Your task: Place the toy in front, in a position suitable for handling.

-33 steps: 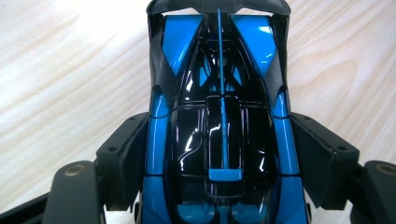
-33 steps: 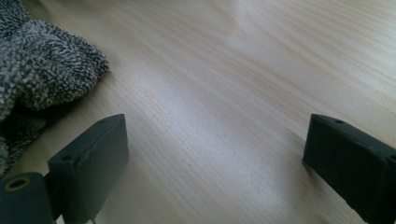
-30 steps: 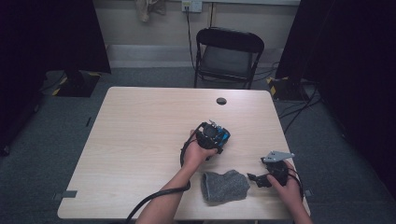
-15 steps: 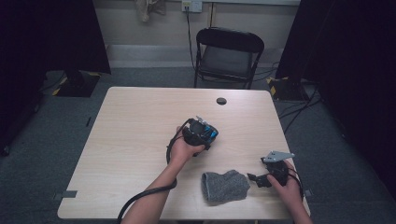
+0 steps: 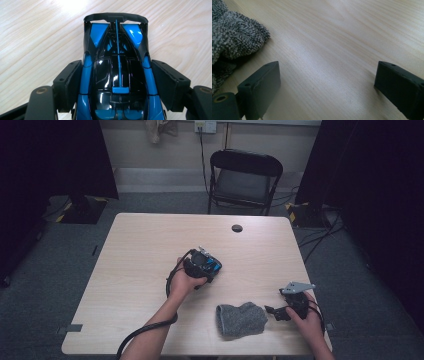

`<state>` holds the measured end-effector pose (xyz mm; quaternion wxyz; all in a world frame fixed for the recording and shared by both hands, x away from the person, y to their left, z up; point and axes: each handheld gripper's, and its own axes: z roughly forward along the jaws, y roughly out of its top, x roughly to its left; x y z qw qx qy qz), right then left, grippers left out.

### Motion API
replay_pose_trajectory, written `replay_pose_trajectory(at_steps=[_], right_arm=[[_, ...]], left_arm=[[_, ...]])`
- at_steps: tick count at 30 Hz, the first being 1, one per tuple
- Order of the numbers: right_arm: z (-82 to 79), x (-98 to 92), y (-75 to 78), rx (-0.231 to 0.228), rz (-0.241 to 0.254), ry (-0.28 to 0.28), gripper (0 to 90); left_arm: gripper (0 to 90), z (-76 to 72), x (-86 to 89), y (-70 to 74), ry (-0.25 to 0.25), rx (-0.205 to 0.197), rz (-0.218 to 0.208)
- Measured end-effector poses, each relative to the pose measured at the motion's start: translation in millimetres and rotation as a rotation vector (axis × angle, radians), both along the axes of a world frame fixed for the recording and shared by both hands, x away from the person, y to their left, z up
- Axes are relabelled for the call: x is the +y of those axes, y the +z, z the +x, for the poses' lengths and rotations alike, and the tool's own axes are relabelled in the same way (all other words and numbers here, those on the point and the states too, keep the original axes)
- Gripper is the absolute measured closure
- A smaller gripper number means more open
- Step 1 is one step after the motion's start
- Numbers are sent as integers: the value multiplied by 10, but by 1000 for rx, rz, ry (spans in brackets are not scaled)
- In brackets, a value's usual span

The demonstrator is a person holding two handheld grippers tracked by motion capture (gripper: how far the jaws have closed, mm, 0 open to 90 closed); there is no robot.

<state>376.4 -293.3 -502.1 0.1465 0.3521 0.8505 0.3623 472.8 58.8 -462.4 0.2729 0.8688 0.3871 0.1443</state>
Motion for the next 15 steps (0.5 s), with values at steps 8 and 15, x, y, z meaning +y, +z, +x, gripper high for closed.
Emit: replay_pose_trajectory(at_steps=[8,15], right_arm=[[0,0,0,0,0,0,60],[-1,0,0,0,0,-1,59]], left_arm=[[274,25,151,-49,18,9,0],[274,20,180,-118,37,20,-28]])
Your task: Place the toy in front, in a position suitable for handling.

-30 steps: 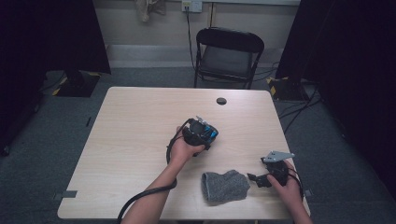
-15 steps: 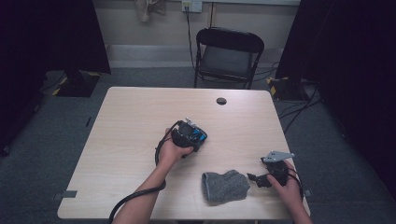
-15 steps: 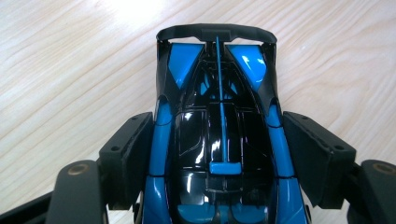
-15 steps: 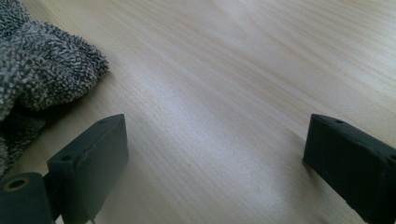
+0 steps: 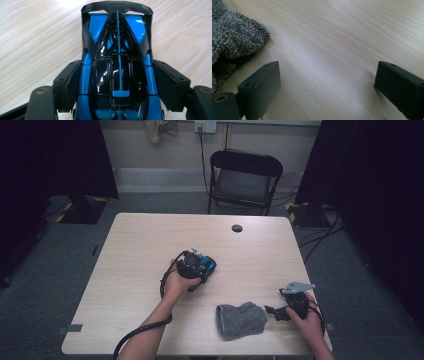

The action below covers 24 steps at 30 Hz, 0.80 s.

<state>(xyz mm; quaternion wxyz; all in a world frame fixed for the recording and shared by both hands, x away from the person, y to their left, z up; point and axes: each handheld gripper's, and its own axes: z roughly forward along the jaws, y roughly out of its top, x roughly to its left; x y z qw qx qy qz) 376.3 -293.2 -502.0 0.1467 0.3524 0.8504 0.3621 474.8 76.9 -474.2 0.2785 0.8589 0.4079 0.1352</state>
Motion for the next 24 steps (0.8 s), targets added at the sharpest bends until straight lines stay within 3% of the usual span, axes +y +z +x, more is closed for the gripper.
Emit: replay_pose_trajectory(at_steps=[11,16,20,24], right_arm=[[-1,0,0,0,0,-1,60],[-1,0,0,0,0,-1,59],[-1,0,0,0,0,-1,60],[-1,0,0,0,0,-1,60]], left_arm=[[273,1,16,-51,17,16,-31],[263,-7,8,-57,26,-1,-31],[210,-10,26,0,33,2,-78],[190,-65,58,80,22,-18,-74]])
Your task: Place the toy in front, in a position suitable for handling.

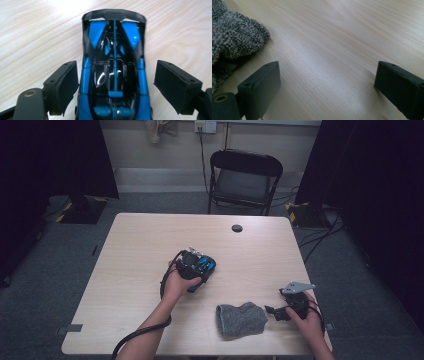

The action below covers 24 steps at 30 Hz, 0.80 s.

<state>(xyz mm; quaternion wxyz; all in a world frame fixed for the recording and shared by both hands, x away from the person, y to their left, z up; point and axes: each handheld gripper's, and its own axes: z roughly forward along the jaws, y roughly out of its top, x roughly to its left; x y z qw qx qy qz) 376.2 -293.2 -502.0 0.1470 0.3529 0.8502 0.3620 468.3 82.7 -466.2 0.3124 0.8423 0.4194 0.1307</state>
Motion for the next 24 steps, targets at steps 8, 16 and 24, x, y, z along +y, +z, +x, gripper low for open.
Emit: replay_pose_trajectory(at_steps=[8,16,24], right_arm=[[0,0,0,0,0,0,60],[0,0,0,0,0,0,60],[-3,-1,1,-1,-2,4,59]], left_arm=[[164,-199,238,10,-43,-24,-12],[161,-432,412,-108,-49,-49,-2],[158,-461,455,-220,-48,-57,-15]])
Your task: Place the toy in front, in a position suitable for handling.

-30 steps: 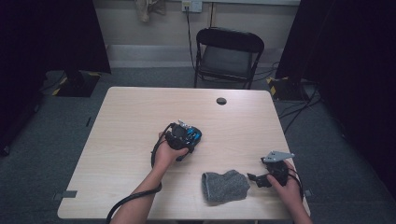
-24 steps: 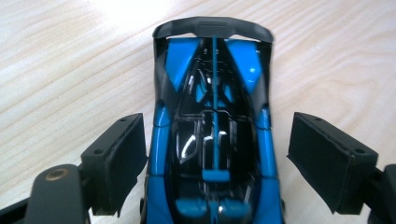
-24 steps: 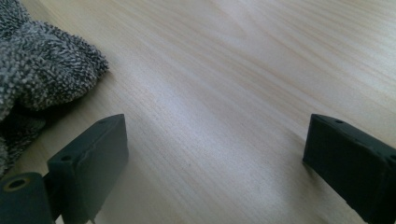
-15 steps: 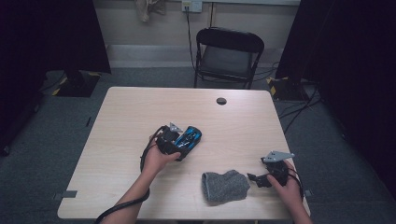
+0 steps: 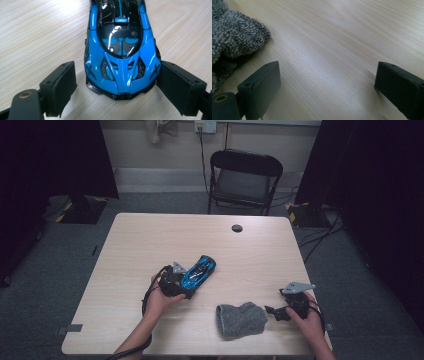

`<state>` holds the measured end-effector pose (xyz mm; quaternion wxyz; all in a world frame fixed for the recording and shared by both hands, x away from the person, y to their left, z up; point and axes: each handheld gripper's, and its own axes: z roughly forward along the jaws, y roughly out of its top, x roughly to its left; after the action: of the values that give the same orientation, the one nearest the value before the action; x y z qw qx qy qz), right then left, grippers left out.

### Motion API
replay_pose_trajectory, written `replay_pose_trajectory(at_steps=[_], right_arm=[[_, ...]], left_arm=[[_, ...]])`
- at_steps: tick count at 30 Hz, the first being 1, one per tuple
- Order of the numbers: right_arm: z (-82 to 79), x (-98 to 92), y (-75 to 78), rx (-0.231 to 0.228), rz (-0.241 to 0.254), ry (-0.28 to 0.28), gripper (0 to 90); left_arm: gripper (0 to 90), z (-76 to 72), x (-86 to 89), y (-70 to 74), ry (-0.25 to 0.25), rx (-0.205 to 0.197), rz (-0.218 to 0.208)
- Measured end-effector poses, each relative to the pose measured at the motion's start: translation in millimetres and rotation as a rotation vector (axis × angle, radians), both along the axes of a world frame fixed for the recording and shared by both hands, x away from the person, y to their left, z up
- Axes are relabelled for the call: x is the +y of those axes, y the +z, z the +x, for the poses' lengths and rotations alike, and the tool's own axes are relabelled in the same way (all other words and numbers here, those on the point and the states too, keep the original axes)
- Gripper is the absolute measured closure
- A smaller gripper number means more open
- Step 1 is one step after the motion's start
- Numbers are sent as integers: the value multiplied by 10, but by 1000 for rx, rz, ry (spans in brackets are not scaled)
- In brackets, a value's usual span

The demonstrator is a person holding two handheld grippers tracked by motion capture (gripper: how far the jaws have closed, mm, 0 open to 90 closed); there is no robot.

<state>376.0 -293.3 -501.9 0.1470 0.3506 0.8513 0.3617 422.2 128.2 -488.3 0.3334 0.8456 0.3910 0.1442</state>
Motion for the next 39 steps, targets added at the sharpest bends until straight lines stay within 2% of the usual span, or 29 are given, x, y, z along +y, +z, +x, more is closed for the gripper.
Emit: replay_pose_trajectory(at_steps=[1,2,4,6,8,9,10,11,12,14,16,19,21,24,28,30,32,33,39], right_arm=[[2,-4,5,3,-5,8,58],[3,-11,18,12,-17,18,58],[-1,-18,50,12,-34,31,64],[-14,-14,107,-2,-11,53,74],[-30,7,190,-5,-8,80,78],[-43,30,250,-13,-6,96,78],[-57,54,306,-19,9,104,82],[-69,76,348,-19,31,114,94],[-88,112,400,-18,57,139,102],[-140,215,473,-28,74,179,113],[-189,338,497,-14,87,242,136],[-251,536,470,8,87,326,144],[-278,628,449,17,82,365,148],[-322,760,429,27,113,423,166],[-367,921,398,27,123,485,236],[-384,980,366,23,101,507,272],[-403,1032,320,15,65,528,299],[-399,1050,293,20,49,534,303],[-395,1067,211,30,31,536,382]], left_arm=[[158,-6,-4,-2,-8,-4,-1],[159,-8,-3,-5,-14,-16,17],[157,-11,-3,-35,-13,-5,13],[152,-7,8,-59,-8,-10,5],[147,-6,13,-78,-9,-19,-9],[146,-1,16,-76,-13,-25,-2],[147,-4,12,-81,-8,-20,-14],[145,-1,19,-81,-15,-26,-8],[145,-5,19,-87,-13,-27,-14],[144,-16,20,-92,-7,-29,-19],[144,-22,22,-100,-5,-37,-23],[145,-28,38,-108,-12,-55,-21],[145,-35,42,-120,-14,-55,-38],[144,-30,48,-128,-23,-62,-45],[164,-34,49,-128,-34,-68,-49],[184,-44,53,-121,-42,-74,-43],[225,-62,46,-124,-41,-72,-59],[226,-67,48,-121,-38,-78,-49],[227,-78,46,-123,-33,-75,-54]])
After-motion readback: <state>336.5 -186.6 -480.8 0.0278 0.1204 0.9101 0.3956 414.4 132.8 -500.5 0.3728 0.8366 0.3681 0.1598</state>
